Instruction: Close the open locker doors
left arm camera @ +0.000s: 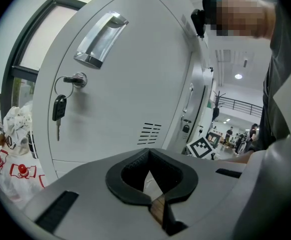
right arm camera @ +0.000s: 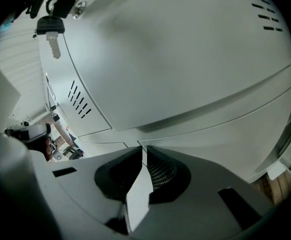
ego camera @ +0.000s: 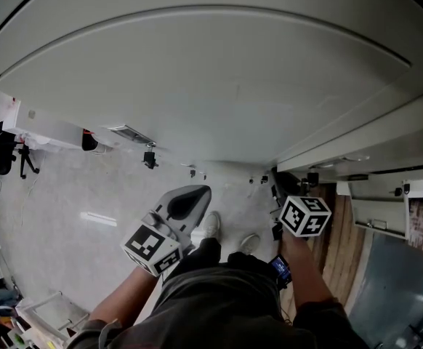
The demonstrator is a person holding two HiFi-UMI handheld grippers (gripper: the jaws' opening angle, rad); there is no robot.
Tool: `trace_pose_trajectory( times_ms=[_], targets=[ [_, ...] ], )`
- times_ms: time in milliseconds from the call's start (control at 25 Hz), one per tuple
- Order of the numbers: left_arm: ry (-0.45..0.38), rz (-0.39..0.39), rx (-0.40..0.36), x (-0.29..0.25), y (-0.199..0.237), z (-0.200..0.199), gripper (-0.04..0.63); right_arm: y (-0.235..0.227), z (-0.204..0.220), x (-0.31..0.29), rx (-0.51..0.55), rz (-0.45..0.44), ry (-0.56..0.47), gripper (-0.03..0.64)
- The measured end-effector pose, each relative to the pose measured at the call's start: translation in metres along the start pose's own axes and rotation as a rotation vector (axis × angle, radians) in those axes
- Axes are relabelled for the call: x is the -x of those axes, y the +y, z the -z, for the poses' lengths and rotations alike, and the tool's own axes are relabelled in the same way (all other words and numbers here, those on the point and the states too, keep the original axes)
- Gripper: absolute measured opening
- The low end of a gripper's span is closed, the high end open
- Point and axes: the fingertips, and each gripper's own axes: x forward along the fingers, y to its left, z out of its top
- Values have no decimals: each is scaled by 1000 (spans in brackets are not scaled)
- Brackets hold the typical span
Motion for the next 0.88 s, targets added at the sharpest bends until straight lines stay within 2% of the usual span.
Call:
trace_pose_trajectory(
  times_ms=[200, 360, 880],
  targets=[
    [-2, 25, -18, -3, -12, -3, 2, 3, 1, 11, 0, -4, -9, 35],
    [0, 72, -50, -10, -37, -4, 2, -4, 6, 39, -13, 12, -24, 35],
    [-13, 214, -162, -42, -174, 6, 2, -46, 28, 186, -46, 19, -149, 35]
  ],
)
